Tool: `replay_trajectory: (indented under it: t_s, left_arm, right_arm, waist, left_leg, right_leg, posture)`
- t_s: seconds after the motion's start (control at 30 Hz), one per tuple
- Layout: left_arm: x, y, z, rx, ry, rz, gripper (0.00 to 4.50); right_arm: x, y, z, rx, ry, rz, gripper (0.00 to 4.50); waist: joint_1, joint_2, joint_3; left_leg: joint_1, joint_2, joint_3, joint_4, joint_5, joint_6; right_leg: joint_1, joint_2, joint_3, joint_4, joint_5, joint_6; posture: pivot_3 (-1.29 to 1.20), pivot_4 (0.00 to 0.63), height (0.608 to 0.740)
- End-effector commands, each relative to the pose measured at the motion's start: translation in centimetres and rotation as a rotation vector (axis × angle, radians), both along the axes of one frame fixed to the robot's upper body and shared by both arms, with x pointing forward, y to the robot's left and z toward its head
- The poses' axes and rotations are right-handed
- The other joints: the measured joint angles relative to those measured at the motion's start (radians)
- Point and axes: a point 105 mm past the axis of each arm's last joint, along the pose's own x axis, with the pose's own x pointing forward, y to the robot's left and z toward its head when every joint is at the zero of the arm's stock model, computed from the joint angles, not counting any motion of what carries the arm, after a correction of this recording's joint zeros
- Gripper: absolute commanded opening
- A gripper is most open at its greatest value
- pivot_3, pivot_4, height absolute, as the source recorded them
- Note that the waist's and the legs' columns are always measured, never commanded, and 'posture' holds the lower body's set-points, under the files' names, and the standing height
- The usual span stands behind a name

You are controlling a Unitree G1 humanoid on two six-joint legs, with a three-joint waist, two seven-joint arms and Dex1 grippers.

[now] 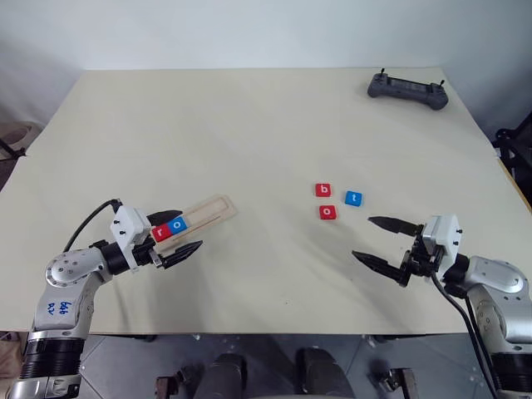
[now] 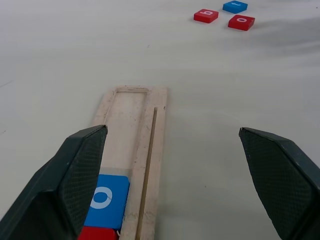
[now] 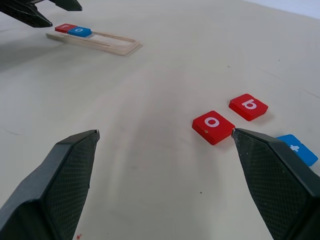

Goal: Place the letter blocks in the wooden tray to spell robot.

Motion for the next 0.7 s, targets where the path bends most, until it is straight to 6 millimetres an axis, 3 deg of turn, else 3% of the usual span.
replay_trajectory:
  t_s: [0.03, 0.2, 0.33, 0.57, 0.7]
  left_arm:
    - [0.0, 0.3, 1.2, 0.028, -0.052, 0.011, 4.50]
    - [-0.6, 1.4, 2.2, -0.042, -0.089, 0.050, 4.50]
    - [-1.5, 2.7, 1.8, -0.039, -0.080, 0.121, 4.50]
    - [-5.2, 7.1, -0.3, -0.117, -0.057, 0.429, 4.50]
    - [-8.1, 9.5, -2.1, -0.114, -0.015, 0.578, 4.50]
  right_arm:
    - [0.0, 0.0, 0.7, -0.013, -0.035, 0.016, 4.43]
    - [0.3, 0.3, 0.8, -0.004, -0.037, 0.037, 4.43]
    - [0.5, 1.2, 0.9, 0.005, -0.041, 0.075, 4.43]
    - [1.0, 6.1, 3.1, 0.088, -0.145, 0.225, 4.43]
    - [0.2, 8.7, 3.8, 0.114, -0.184, 0.307, 4.43]
  waist:
    - [0.000, 0.000, 0.000]
    - [-0.002, 0.000, 0.000]
    - [-0.003, 0.000, 0.000]
    - [-0.015, 0.000, 0.000]
    - [-0.008, -0.001, 0.000]
  left_leg:
    - [0.000, 0.000, 0.000, 0.000, 0.000, 0.000]
    - [0.000, 0.000, 0.000, 0.000, 0.000, 0.000]
    - [0.000, 0.000, 0.000, 0.000, 0.000, 0.000]
    - [0.000, 0.001, 0.000, 0.000, 0.000, 0.000]
    - [0.000, 0.001, -0.001, 0.000, 0.000, 0.000]
  right_leg:
    - [0.000, 0.000, 0.000, 0.000, 0.000, 0.000]
    - [0.000, 0.000, 0.000, 0.000, 0.000, 0.000]
    - [-0.001, 0.000, 0.000, 0.001, 0.000, 0.000]
    - [-0.001, 0.000, 0.001, 0.001, 0.000, 0.000]
    - [0.000, 0.000, 0.000, -0.001, 0.000, 0.000]
  posture:
    - [0.00, 0.150, 0.740]
    - [0.00, 0.150, 0.740]
    - [0.00, 0.150, 0.740]
    - [0.00, 0.150, 0.740]
    - [0.00, 0.150, 0.740]
